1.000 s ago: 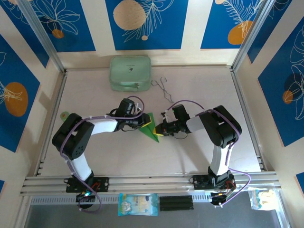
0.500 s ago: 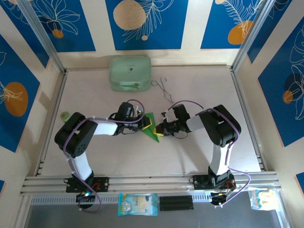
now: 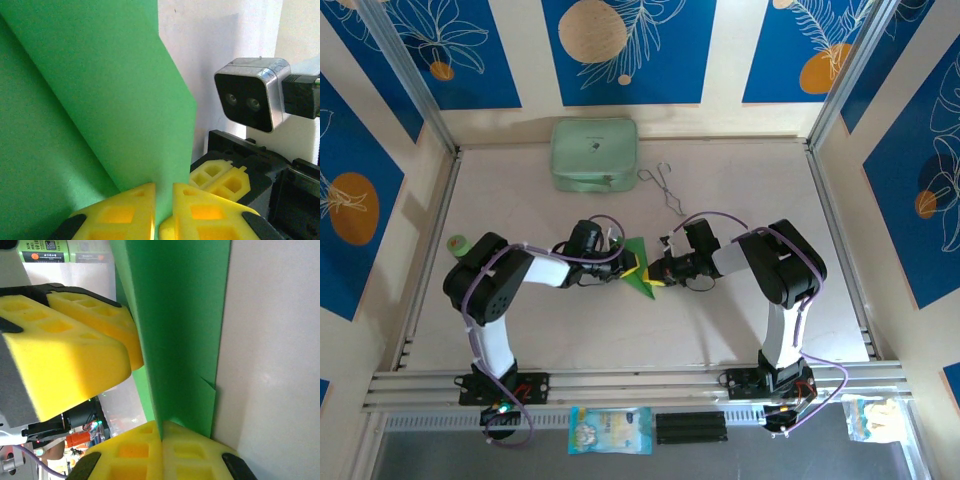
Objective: Fold a paper plane with a square sheet of paper (pick it up from the middle)
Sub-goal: Fourth fold the wing at the center of the table.
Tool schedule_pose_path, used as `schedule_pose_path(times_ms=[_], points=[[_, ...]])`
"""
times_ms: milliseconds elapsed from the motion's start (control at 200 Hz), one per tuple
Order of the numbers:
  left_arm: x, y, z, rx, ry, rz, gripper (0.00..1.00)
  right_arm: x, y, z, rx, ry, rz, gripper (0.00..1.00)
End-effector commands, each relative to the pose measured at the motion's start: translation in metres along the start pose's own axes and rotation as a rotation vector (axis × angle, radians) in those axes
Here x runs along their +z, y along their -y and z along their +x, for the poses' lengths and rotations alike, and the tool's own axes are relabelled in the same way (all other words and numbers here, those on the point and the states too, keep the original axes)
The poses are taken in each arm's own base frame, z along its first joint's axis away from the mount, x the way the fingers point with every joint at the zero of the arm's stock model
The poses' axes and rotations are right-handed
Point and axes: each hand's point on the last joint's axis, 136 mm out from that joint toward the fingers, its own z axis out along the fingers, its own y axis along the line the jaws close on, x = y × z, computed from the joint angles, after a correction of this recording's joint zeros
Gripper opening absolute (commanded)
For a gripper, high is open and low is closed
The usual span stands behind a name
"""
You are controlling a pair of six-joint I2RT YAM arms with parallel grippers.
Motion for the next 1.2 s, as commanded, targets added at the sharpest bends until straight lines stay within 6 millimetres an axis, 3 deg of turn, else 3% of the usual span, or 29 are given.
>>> schedule_pose_path(times_ms=[0,670,1196], points=[[0.004,0.016,-0.005,0.020,-0.006,0.046,0.18,0.001,0.020,0.008,0.075,-0.024,0.052,0.04],[0.009,0.021,-0.004,0.019,-0.028,0.061,0.18,0.002,0.030,0.009,0.086,-0.021,0.094,0.13],[-0.008,0.025,-0.014,0.032,0.040,0.069,0.20,-0.001,0.030,0.009,0.105,-0.020,0.078,0.03]])
